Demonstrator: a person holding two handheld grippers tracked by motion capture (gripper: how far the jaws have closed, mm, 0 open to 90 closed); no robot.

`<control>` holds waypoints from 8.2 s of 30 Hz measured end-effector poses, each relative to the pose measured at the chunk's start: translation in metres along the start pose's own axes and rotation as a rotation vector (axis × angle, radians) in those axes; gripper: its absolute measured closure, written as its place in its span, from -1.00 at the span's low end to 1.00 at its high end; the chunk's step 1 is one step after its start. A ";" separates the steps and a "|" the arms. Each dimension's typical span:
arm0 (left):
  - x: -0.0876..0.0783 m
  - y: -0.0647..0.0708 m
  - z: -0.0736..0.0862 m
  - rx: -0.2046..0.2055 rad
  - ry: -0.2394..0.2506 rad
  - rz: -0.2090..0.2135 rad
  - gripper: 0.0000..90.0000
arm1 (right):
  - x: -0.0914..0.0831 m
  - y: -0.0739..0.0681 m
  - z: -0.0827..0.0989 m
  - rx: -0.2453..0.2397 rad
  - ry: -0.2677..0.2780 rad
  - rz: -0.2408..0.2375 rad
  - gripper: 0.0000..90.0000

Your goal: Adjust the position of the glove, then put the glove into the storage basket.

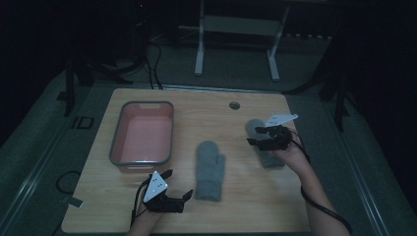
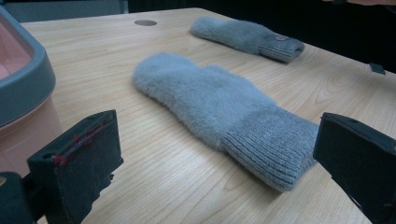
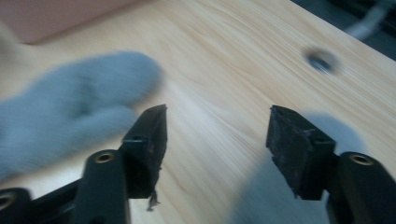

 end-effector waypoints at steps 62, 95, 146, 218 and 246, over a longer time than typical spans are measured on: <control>-0.001 -0.001 0.000 0.001 -0.004 -0.016 -0.97 | -0.054 -0.060 0.077 0.447 0.050 0.256 0.82; 0.000 0.000 0.001 0.005 -0.007 -0.003 -0.97 | -0.040 -0.064 0.104 0.283 -0.059 0.182 -0.08; -0.003 -0.001 0.000 0.018 -0.002 -0.016 -0.97 | 0.035 -0.168 -0.026 0.532 0.126 0.184 0.78; 0.058 -0.001 -0.042 -0.057 -0.348 -0.044 -0.64 | 0.046 -0.131 -0.001 0.183 0.018 -0.066 -0.26; 0.095 -0.014 -0.010 -0.168 -0.494 0.067 -0.18 | 0.084 -0.138 0.023 0.234 -0.142 -0.246 0.44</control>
Point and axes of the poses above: each handheld gripper's, and its own axes: x roughly forward along the jaws, z roughly out of its underside, y roughly to its right, the point moved 7 cm from there along x, roughly forward along the jaws, and after that the axes turned 5 degrees about -x, right-handed, at the moved point
